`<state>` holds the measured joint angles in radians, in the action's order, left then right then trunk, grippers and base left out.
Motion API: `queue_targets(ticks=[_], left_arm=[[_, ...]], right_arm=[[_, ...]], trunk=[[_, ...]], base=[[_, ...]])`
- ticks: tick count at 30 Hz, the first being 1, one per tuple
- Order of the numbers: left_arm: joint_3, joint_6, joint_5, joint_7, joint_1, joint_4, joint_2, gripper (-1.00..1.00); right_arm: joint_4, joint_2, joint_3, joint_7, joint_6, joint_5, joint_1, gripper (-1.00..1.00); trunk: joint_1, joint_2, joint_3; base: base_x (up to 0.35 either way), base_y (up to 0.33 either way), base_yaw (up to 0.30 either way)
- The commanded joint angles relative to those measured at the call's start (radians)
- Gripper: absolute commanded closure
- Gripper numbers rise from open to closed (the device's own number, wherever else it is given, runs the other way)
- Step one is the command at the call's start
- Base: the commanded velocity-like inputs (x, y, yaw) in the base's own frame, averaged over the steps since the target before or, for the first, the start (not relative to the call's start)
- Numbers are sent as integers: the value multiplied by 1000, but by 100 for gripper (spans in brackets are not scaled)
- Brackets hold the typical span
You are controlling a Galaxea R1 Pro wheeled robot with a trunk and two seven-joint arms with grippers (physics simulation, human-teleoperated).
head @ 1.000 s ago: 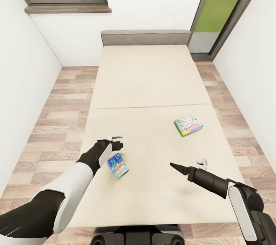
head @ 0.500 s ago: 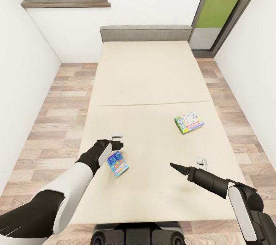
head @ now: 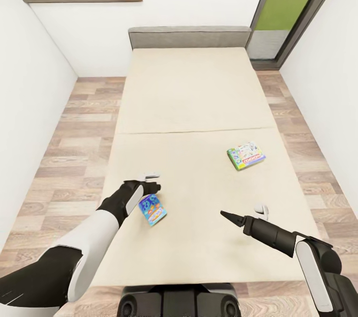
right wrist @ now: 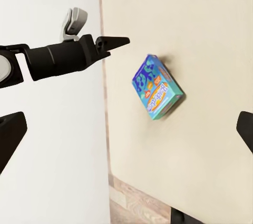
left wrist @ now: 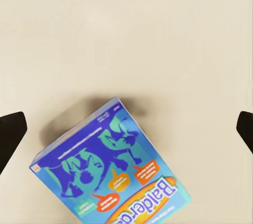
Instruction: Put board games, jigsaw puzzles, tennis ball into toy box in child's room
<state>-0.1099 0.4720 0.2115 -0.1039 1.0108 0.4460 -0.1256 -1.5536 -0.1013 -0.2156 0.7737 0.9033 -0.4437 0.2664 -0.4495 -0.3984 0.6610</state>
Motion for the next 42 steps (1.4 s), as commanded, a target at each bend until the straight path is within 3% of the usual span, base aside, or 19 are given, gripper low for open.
queue_targets(ticks=[1, 22, 30, 42], left_arm=[[-8, 4, 10, -9, 0, 2, 2, -100], [-12, -7, 8, -16, 0, 2, 4, -100], [-13, -97, 8, -17, 0, -3, 6, -100], [-13, -113, 8, -17, -1, -4, 6, -100]], right_arm=[[0, 0, -1, 3, 5, 0, 1, -100], [0, -2, -1, 3, 5, 0, 1, -100], [0, -1, -1, 3, 5, 0, 1, -100], [0, 1, 2, 3, 5, 1, 1, -100]], trunk=[[0, -2, 3], [0, -2, 37], [0, -2, 50], [0, -2, 69]], base=[[0, 0, 0], [0, 0, 0], [0, 0, 0], [0, 0, 0]])
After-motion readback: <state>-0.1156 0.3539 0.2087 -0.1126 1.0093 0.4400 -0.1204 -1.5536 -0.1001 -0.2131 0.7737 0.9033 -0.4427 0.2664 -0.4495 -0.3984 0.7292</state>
